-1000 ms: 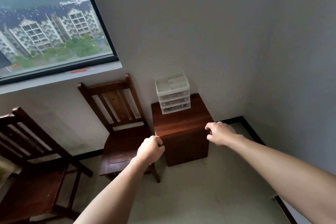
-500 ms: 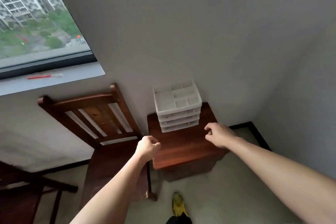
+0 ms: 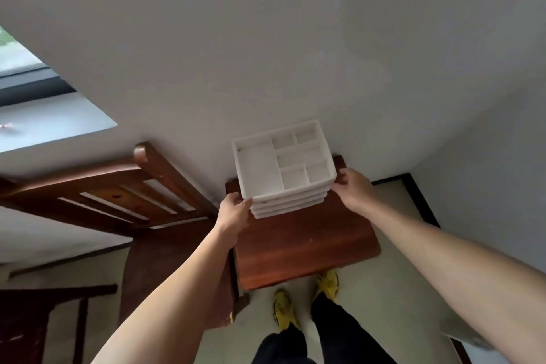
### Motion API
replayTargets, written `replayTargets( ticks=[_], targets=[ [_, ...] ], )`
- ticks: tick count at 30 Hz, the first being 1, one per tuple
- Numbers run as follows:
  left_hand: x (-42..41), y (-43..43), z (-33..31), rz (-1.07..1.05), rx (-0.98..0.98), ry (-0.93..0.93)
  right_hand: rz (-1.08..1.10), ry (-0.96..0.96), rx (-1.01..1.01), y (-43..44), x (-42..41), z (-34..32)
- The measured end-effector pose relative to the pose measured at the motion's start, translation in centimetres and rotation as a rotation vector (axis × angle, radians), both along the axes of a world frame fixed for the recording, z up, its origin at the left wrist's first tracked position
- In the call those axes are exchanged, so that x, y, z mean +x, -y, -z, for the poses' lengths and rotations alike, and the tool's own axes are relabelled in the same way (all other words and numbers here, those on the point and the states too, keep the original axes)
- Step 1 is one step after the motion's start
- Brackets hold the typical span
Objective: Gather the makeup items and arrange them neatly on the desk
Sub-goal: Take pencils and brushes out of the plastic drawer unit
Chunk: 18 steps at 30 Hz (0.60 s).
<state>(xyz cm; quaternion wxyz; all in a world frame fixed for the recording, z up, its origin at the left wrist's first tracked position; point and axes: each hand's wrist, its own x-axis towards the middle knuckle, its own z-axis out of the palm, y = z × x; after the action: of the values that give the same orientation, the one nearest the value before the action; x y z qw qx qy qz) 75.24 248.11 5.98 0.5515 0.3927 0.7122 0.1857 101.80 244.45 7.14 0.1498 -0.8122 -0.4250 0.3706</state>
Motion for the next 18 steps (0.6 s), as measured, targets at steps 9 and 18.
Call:
replayTargets(
  ticks=[9,18],
  targets=[
    [1.4,-0.3,2.3,-0.115,0.015,-0.005,0.183,-0.264,0.050,-2.8,0.1,3.9],
    [1.9,1.6,2.1,-0.223,0.021,0.008,0.488,-0.377,0.018,-2.2,-1.8,3.6]
  ],
)
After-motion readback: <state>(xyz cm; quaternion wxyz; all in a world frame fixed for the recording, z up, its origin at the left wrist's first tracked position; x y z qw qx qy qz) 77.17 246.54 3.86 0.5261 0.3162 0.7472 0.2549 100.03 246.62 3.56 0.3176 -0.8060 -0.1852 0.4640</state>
